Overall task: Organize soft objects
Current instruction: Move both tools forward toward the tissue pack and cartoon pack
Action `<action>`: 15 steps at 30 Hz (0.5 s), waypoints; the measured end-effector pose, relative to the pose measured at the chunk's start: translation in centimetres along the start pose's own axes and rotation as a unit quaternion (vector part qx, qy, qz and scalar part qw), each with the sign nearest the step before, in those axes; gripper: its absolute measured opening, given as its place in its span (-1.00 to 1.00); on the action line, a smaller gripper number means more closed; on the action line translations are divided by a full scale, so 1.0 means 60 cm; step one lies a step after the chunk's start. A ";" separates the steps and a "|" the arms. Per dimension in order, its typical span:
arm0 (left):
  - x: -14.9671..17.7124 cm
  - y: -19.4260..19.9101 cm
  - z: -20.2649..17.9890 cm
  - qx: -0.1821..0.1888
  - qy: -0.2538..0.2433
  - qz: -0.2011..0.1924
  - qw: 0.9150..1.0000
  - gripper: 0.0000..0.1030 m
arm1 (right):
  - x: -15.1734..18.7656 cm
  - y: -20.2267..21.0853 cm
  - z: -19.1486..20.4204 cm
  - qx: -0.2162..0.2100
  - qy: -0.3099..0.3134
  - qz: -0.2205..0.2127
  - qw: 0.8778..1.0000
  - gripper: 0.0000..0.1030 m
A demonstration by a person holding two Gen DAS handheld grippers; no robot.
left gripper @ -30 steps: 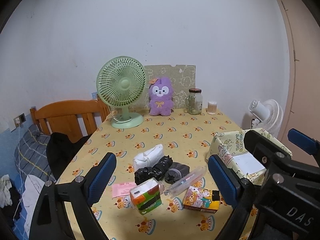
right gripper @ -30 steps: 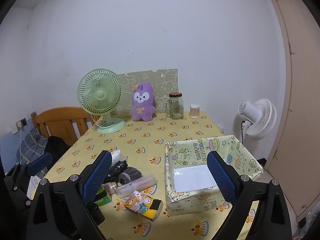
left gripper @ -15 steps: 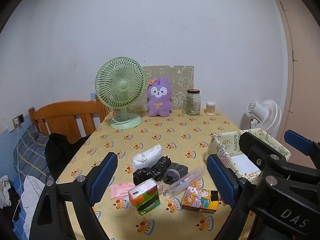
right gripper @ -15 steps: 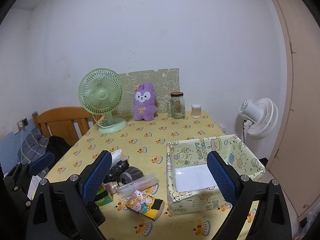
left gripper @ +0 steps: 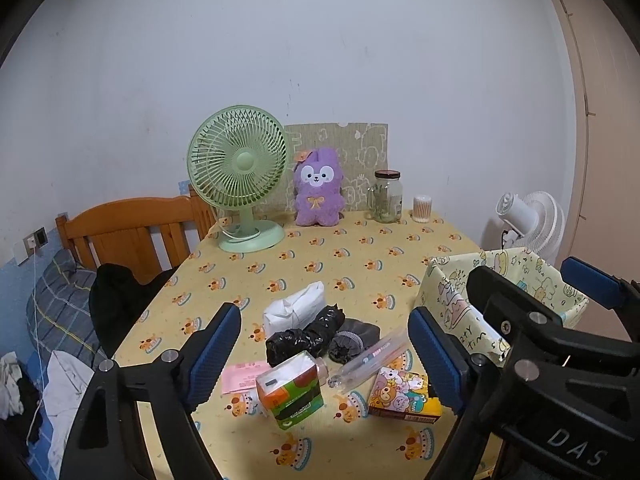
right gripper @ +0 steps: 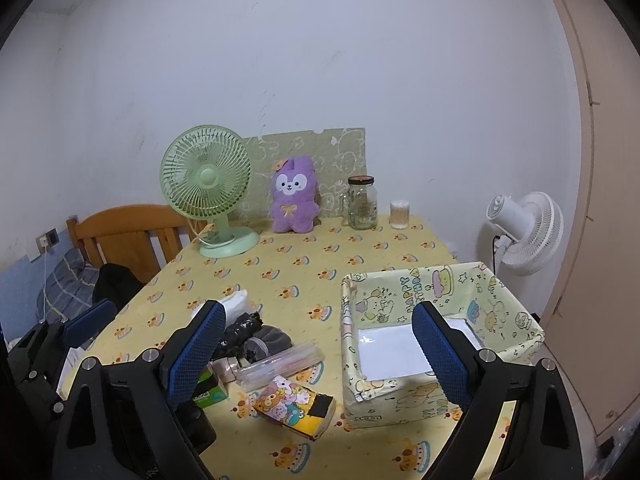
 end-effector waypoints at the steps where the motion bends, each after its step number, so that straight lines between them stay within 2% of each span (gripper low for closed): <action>1: 0.002 -0.003 0.001 0.001 0.000 0.002 1.000 0.69 | 0.001 -0.002 0.001 -0.001 0.001 0.001 1.000 0.85; 15: 0.045 -0.041 0.015 0.003 0.001 0.033 0.999 0.65 | 0.049 -0.046 0.024 -0.009 -0.005 0.033 0.999 0.85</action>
Point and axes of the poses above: each gripper's, at about its wrist camera, not at the fingertips, and y roughly against the way its jaws point, z to its left, x to its underside, the point moved 1 cm from there along -y, roughly the way its jaws point, and after that the axes turned 6 degrees about x, right-handed, at the moved point
